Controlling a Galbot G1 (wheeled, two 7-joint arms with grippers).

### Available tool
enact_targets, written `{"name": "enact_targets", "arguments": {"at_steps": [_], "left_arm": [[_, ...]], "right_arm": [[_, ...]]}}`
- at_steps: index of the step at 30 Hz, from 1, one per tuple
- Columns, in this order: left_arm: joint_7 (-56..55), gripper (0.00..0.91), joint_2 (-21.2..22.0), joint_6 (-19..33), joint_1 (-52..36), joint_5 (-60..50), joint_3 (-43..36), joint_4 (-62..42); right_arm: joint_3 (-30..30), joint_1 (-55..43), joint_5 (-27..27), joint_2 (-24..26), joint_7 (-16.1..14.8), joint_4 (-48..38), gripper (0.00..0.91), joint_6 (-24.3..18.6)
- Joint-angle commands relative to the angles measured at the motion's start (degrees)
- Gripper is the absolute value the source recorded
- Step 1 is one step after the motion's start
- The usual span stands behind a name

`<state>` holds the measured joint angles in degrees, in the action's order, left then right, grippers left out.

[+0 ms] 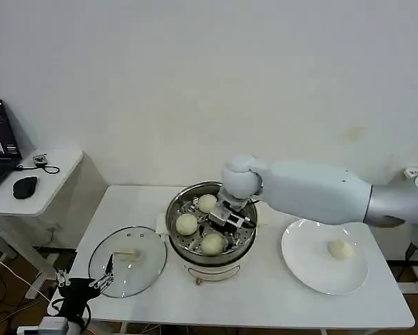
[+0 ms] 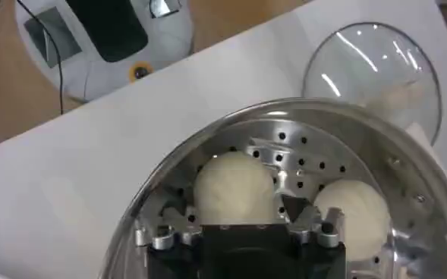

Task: Take steamed baozi put them in steamer then cover it.

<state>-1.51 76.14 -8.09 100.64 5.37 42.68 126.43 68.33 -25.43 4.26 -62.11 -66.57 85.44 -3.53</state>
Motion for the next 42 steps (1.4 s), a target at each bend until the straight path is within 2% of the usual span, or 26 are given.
{"name": "enact_targets", "arguments": {"at_steps": [1, 5, 7, 11, 14, 17, 21, 25, 27, 29, 32, 34, 37, 42], "left_arm": [[0.1, 0.907, -0.2, -0.1, -0.3, 0.1, -0.2, -0.1], [0.1, 0.907, -0.7, -0.1, -1.0, 0.3, -0.6, -0.4], [0.1, 0.907, -0.9, -0.1, -1.3, 0.3, -0.8, -0.5], [0.1, 0.907, -1.5, 0.0, -1.8, 0.6, -0.9, -0.5], [0.1, 0.907, -2.2, 0.2, -2.0, 0.6, -0.8, -0.6], [0.1, 0.907, -2.8, 0.5, -2.6, 0.7, -0.8, -1.1], [0.1, 0.907, -3.8, 0.6, -3.1, 1.3, -0.7, -1.4], [0.1, 0.907, -4.4, 0.5, -3.9, 1.6, -1.0, -2.3], [0.1, 0.907, -4.3, 0.5, -4.1, 1.6, -1.4, -2.4], [0.1, 0.907, -4.0, 0.5, -4.2, 1.4, -1.8, -2.3], [0.1, 0.907, -3.9, 0.5, -4.2, 1.3, -2.1, -2.3], [0.1, 0.907, -3.8, 0.5, -4.0, 1.2, -2.1, -2.3], [0.1, 0.907, -3.6, 0.5, -3.8, 1.0, -1.9, -2.1], [0.0, 0.907, -3.3, 0.5, -3.2, 0.5, -1.8, -1.9]], "right_arm": [[-0.7, -2.8, 2.5, 2.0, 0.5, 0.2, 0.907, 0.4], [-3.9, -4.8, 5.4, 4.9, 0.9, -1.4, 0.907, 2.4], [-7.9, -5.5, 6.5, 6.8, 2.1, -4.0, 0.907, 5.1], [-10.5, -7.0, 7.8, 12.0, 3.6, -5.9, 0.907, 10.4], [-10.7, -7.1, 6.3, 17.7, 3.0, -5.2, 0.907, 14.0], [-10.6, -5.9, 4.5, 26.1, 3.2, -3.7, 0.907, 16.8], [-9.0, -4.1, 0.7, 34.5, 3.3, -1.5, 0.907, 17.2], [-9.1, -0.3, -2.7, 40.1, 4.0, 0.2, 0.907, 17.5], [-12.3, 4.1, -5.1, 42.9, 3.4, 0.5, 0.907, 17.2], [-18.1, 11.3, -6.4, 44.6, 3.4, -0.4, 0.907, 16.8], [-23.4, 19.0, -8.2, 45.6, 3.9, -2.5, 0.907, 16.0], [-27.4, 24.8, -9.1, 45.4, 4.2, -3.9, 0.907, 15.1], [-37.5, 34.2, -10.9, 44.0, 4.2, -6.1, 0.907, 14.2], [-42.3, 41.2, -13.8, 41.2, 4.3, -9.4, 0.907, 13.4]]}}
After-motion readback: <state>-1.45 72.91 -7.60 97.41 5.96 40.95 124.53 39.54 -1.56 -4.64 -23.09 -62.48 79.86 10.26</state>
